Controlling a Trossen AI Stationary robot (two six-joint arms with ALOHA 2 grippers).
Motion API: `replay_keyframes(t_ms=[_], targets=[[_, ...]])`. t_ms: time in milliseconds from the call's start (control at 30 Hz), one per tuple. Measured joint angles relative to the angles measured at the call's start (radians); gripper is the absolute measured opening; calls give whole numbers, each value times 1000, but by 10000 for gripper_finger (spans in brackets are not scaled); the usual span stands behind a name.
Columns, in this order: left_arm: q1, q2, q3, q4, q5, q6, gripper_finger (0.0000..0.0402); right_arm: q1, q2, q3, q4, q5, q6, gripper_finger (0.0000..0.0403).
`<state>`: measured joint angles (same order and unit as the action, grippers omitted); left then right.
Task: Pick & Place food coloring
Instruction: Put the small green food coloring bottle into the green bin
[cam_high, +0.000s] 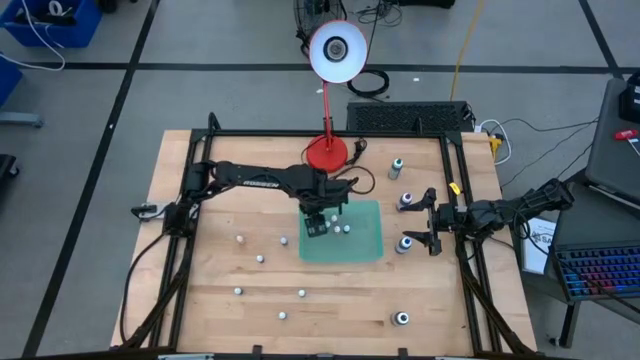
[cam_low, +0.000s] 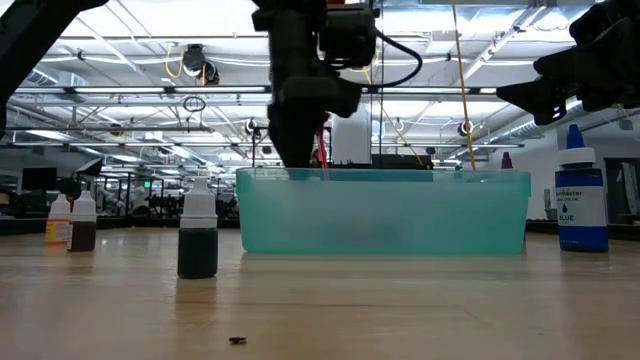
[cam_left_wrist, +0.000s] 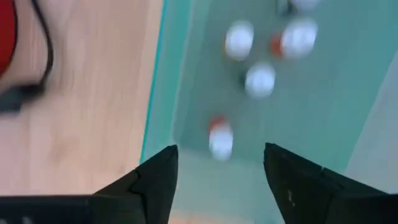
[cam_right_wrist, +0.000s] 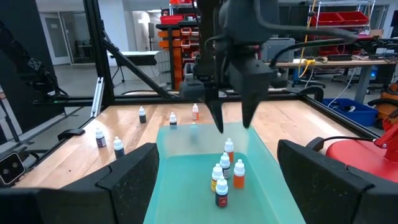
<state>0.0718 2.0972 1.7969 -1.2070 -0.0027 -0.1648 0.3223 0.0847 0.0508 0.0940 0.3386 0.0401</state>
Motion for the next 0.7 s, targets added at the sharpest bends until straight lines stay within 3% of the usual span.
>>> replay_keyframes(t_ms=[100,333,500,700], targets=[[-36,-18,-9,-101,-37,-20,244,0,0,0,0,0,0,313],[-169,-180,-178,-55,-172,-120,247,0,0,0,0,0,0,313],[-232,-295,-365,96,-156,-189,245,0,0,0,0,0,0,313],[-245,-331,-547,216,-133,-174,236,0,0,0,2,0,0,313]])
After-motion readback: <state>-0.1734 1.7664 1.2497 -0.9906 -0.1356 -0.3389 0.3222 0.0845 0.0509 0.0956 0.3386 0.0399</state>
